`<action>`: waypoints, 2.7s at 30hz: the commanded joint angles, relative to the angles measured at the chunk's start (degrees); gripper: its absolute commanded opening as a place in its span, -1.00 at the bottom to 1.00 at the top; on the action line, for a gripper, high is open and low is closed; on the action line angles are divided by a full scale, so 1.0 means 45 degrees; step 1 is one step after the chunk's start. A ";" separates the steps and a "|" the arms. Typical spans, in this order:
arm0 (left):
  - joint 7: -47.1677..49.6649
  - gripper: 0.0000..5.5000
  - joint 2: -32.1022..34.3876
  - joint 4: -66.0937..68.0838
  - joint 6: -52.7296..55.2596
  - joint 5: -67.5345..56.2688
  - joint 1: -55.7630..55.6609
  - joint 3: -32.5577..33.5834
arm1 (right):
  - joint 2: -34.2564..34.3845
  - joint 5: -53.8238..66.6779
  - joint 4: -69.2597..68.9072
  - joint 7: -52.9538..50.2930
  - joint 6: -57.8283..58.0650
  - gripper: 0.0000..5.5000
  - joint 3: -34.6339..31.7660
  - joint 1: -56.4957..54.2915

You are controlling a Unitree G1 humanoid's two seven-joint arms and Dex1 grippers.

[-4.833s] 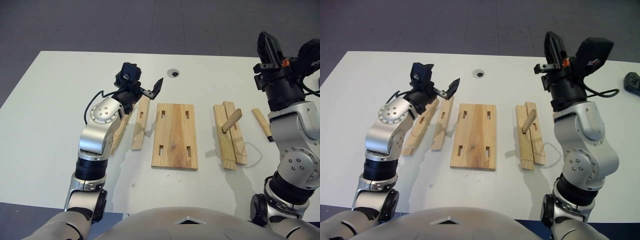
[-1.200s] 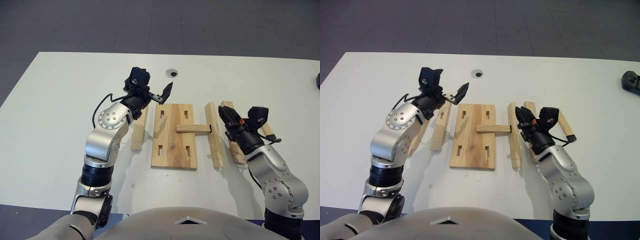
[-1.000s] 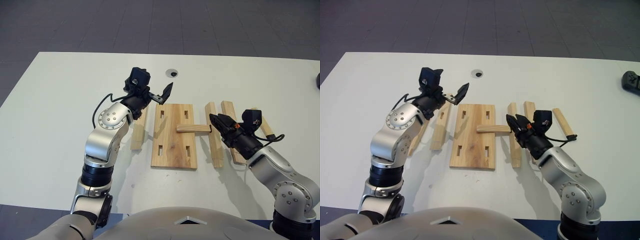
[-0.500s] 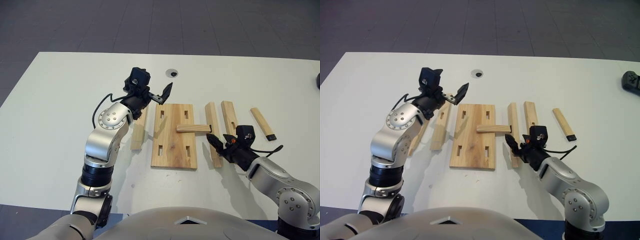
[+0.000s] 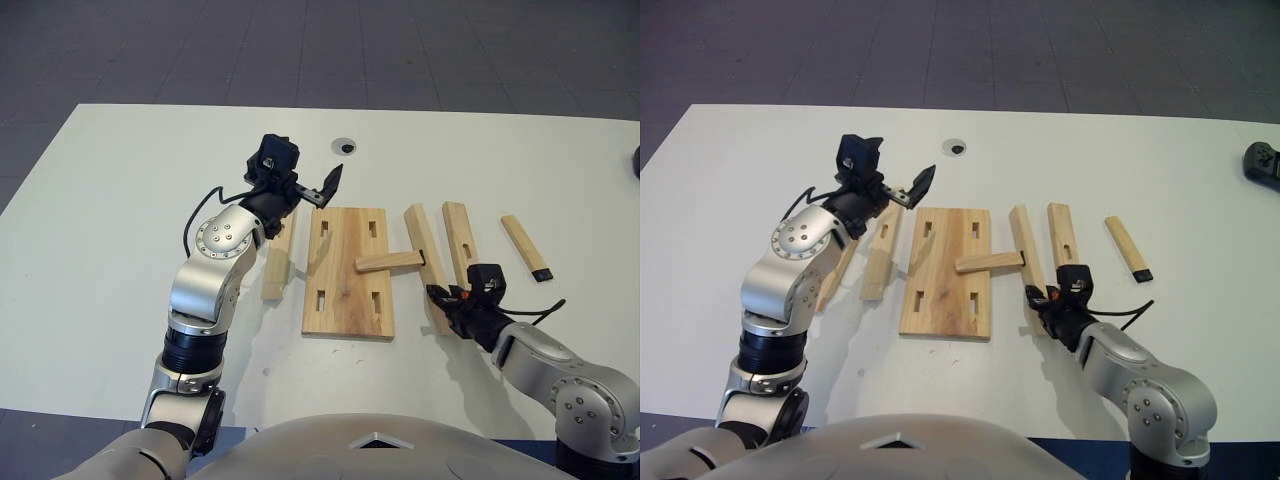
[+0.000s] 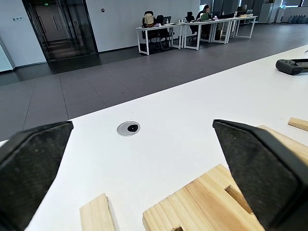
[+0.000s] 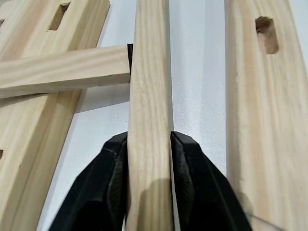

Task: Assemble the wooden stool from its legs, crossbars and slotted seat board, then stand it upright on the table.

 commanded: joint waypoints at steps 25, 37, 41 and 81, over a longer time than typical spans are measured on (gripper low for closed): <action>-0.5136 0.96 0.0079 0.7899 0.5618 -1.0106 -0.8084 0.4930 | -0.2069 1.0969 0.3654 0.5634 -0.3785 -0.62 -0.2086 -0.4709; -0.5779 0.96 -0.0348 0.7786 0.7695 -1.1546 -0.7959 0.4408 | -0.3234 1.0690 0.2824 0.7188 -0.3306 -0.62 -0.0872 -0.3443; -0.5408 0.81 -0.0522 0.8139 0.8007 -1.1955 -0.8114 0.4852 | -0.3253 1.0470 0.2867 0.7278 -0.3590 -0.62 -0.0883 -0.3344; -0.2513 -0.61 -0.1215 0.7596 0.7376 -1.2780 -0.7214 0.5956 | -0.2157 0.7412 0.1944 0.6950 -0.5624 -0.29 0.0285 -0.2280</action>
